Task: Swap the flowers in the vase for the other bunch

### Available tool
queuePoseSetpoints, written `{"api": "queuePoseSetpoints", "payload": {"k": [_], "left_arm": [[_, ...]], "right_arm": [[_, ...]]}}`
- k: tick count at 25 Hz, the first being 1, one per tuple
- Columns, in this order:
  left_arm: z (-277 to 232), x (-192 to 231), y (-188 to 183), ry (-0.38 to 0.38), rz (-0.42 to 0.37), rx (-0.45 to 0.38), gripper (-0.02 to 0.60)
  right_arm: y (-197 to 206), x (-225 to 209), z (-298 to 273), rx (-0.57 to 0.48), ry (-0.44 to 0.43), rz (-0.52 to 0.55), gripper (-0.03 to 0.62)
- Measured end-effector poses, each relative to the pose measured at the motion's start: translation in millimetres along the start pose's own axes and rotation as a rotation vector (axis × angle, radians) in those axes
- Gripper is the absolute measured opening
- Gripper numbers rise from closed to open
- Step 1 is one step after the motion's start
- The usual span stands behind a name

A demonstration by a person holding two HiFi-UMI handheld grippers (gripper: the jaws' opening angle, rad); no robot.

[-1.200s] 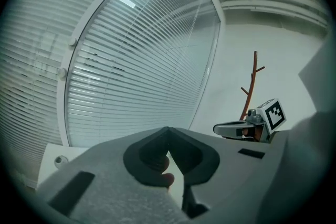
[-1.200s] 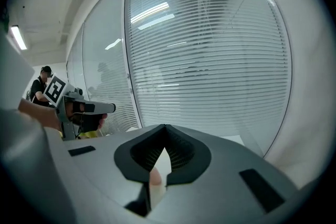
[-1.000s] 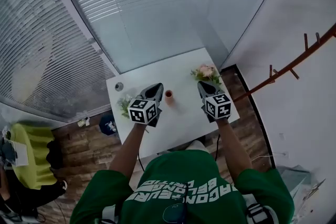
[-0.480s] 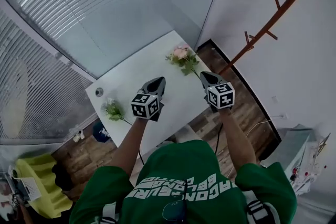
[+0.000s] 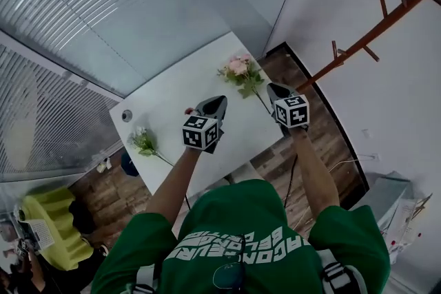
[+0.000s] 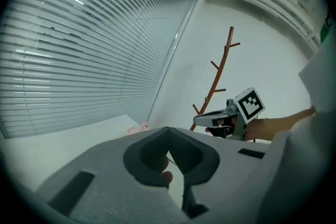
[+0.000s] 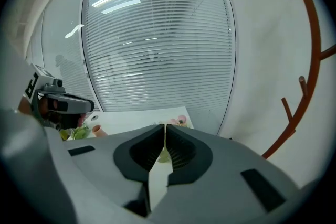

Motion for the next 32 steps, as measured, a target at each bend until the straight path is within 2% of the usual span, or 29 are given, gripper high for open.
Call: {"api": "queuePoseSetpoints", "payload": {"k": [6, 10, 15, 20, 23, 26, 29, 32], "left_arm": [[-38.3, 4.1, 1.9, -0.039, 0.026, 0.034, 0.002], [-60.9, 11.1, 2.9, -0.073, 0.053, 0.037, 0.002], [-75.8, 20.2, 2.5, -0.115, 0.098, 0.037, 0.002], [-84.7, 34.0, 2.6, -0.154, 0.135, 0.031, 0.002], [-86.8, 40.3, 2.6, -0.178, 0.156, 0.031, 0.002], [-86.3, 45.3, 5.5, -0.195, 0.172, 0.033, 0.002], [-86.0, 49.6, 9.3, -0.199, 0.170, 0.042, 0.002], [-84.7, 55.3, 13.5, -0.209, 0.181, 0.045, 0.002]], "right_arm": [[-4.5, -37.9, -59.1, 0.085, -0.103, -0.015, 0.023], [-0.6, -55.7, -107.1, 0.198, -0.173, -0.015, 0.145], [7.9, -62.9, -165.6, 0.327, -0.227, 0.006, 0.231], [24.3, -63.1, -216.8, 0.436, -0.215, 0.052, 0.270], [35.8, -65.3, -239.3, 0.502, -0.187, 0.102, 0.275], [45.9, -66.7, -256.8, 0.562, -0.180, 0.100, 0.275], [49.2, -66.0, -268.3, 0.596, -0.174, 0.098, 0.273], [51.4, -61.7, -274.9, 0.614, -0.154, 0.158, 0.270]]}}
Point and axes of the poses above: the fingertips, and each gripper's own axes: z backward along the fingers, x to its left, y out of its underside, the point moved 10 cm from there along z, backward along the fingers, and after that the axes turned 5 degrees about -y, right-handed, at the moved point
